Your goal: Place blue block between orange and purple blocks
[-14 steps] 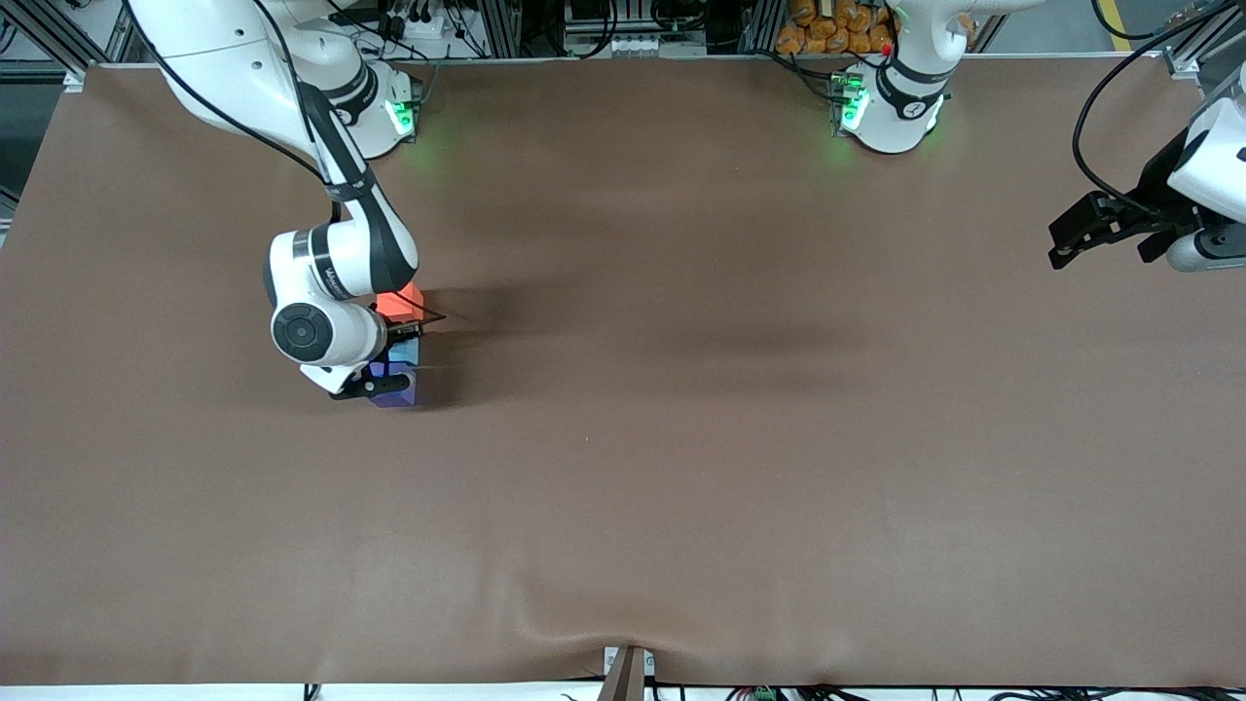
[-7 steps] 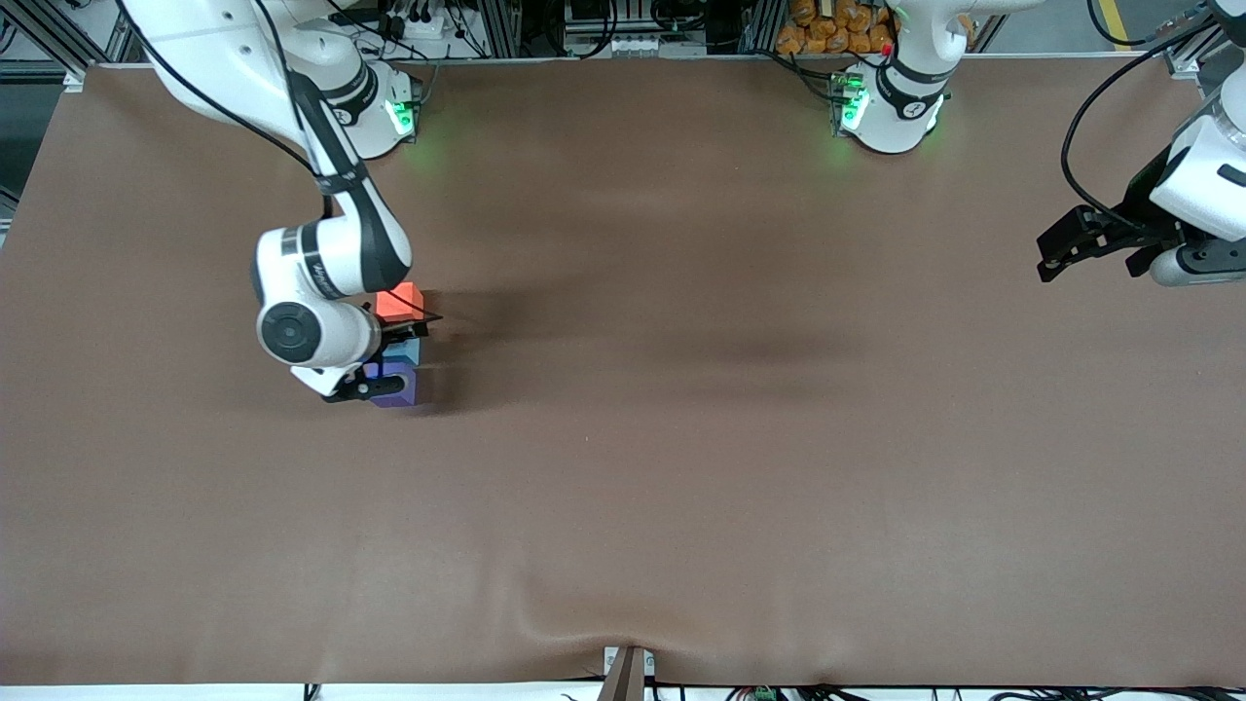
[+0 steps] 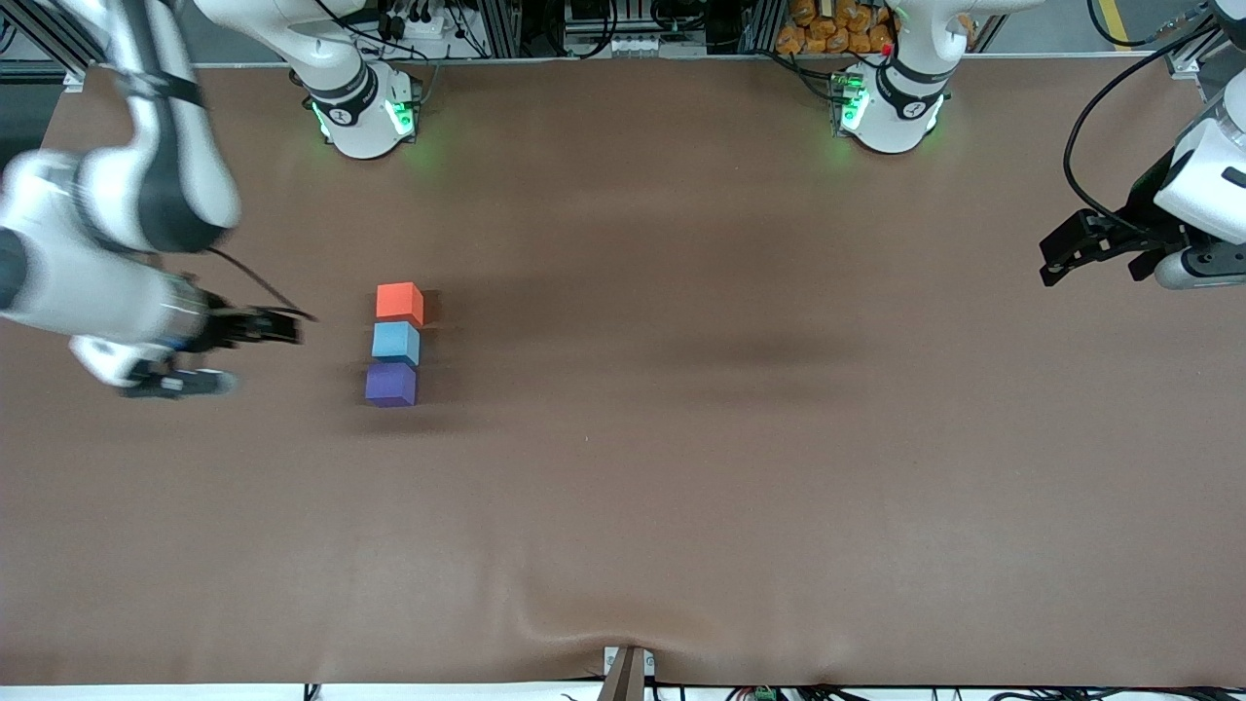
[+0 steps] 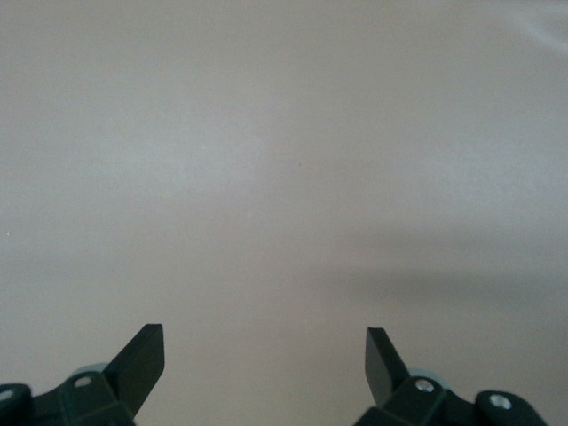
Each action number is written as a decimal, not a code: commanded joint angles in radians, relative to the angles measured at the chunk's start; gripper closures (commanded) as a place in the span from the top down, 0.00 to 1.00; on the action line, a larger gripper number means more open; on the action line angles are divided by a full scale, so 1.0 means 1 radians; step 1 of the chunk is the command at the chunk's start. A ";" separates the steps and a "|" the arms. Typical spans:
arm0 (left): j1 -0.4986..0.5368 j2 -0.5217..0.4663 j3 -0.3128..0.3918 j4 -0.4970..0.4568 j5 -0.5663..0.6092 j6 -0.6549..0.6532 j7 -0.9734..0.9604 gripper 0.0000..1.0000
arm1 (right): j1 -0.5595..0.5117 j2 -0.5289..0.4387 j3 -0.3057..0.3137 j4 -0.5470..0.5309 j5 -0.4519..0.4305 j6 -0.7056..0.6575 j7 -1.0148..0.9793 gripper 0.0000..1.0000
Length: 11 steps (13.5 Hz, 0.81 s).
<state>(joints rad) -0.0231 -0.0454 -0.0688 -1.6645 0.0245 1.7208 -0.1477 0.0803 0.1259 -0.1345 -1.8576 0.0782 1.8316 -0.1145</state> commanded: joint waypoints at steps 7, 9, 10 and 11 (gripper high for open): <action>0.008 -0.017 -0.009 0.032 -0.011 -0.059 0.023 1.00 | -0.070 -0.118 0.021 0.365 -0.086 -0.448 0.116 1.00; 0.000 -0.014 -0.009 0.067 -0.011 -0.157 0.023 1.00 | -0.073 -0.132 0.020 0.387 -0.098 -0.466 0.118 1.00; 0.000 -0.014 -0.009 0.087 -0.012 -0.177 0.022 1.00 | -0.074 -0.137 0.019 0.387 -0.100 -0.460 0.118 1.00; 0.002 -0.013 -0.009 0.100 -0.012 -0.187 0.023 1.00 | -0.074 -0.137 0.021 0.387 -0.100 -0.456 0.118 1.00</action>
<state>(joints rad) -0.0259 -0.0551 -0.0754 -1.6021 0.0230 1.5788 -0.1458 0.0048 -0.0134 -0.1163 -1.4861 0.0009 1.3836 -0.0139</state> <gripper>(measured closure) 0.000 0.000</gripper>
